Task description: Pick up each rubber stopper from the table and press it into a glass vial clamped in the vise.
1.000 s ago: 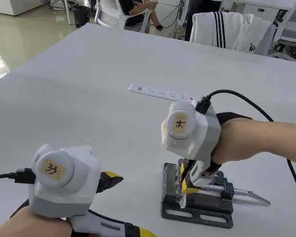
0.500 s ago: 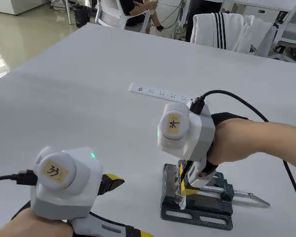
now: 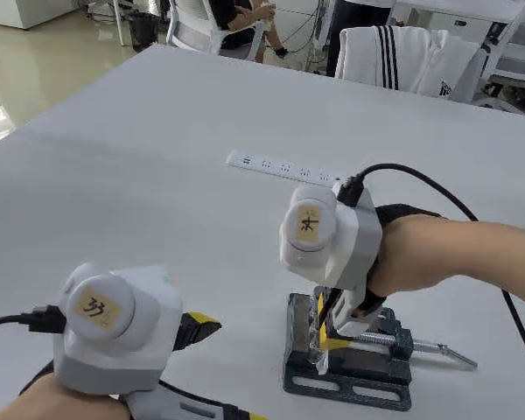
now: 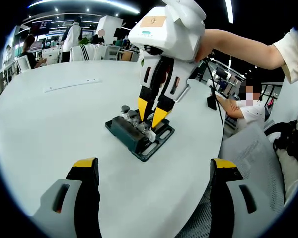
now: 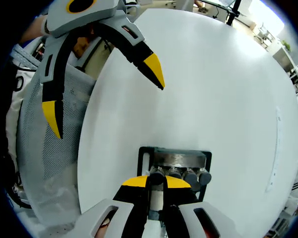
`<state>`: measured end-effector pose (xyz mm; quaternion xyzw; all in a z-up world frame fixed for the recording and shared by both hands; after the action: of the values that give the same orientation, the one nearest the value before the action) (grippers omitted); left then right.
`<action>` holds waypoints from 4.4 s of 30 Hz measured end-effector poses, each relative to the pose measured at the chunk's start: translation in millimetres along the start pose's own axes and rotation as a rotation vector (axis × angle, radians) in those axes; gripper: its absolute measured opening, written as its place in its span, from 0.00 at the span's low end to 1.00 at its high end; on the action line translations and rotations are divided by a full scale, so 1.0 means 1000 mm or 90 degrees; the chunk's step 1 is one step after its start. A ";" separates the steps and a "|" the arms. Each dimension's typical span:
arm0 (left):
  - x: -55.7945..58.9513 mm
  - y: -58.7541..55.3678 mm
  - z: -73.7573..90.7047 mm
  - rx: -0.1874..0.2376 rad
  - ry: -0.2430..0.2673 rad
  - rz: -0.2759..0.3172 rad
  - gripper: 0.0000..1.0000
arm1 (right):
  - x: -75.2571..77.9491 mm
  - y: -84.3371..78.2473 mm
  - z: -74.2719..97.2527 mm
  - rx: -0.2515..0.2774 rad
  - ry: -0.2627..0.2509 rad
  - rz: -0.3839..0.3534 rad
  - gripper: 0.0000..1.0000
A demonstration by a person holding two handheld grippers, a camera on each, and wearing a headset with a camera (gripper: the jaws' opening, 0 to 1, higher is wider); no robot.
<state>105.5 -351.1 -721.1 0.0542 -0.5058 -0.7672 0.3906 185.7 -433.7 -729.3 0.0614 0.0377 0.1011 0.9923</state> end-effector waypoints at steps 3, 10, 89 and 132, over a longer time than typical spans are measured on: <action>0.000 -0.001 0.001 0.000 0.001 0.001 0.92 | 0.000 0.000 0.000 0.004 -0.004 0.003 0.06; 0.000 -0.001 0.001 -0.001 0.001 0.002 0.92 | 0.000 -0.001 0.000 0.005 -0.008 0.018 0.07; 0.000 0.001 -0.008 0.003 -0.004 0.016 0.88 | -0.001 -0.012 0.003 0.079 -0.026 -0.013 0.08; 0.003 -0.001 -0.009 0.001 -0.010 0.015 0.87 | -0.002 -0.013 0.000 0.102 -0.036 -0.042 0.09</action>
<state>106.6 -359.4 -725.2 0.0423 -0.5100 -0.7627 0.3954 186.5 -447.0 -730.7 0.1417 0.0195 0.0630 0.9877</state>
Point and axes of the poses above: the centre of the closed fingertips' face, and the gripper's own axes: z roughly backward along the fingers, x roughly to its right, y roughly out of its top, the point moved 4 cm from there along z, roughly backward along the fingers, and after that the axes turned 1 degree about x, right-handed, at the moved point
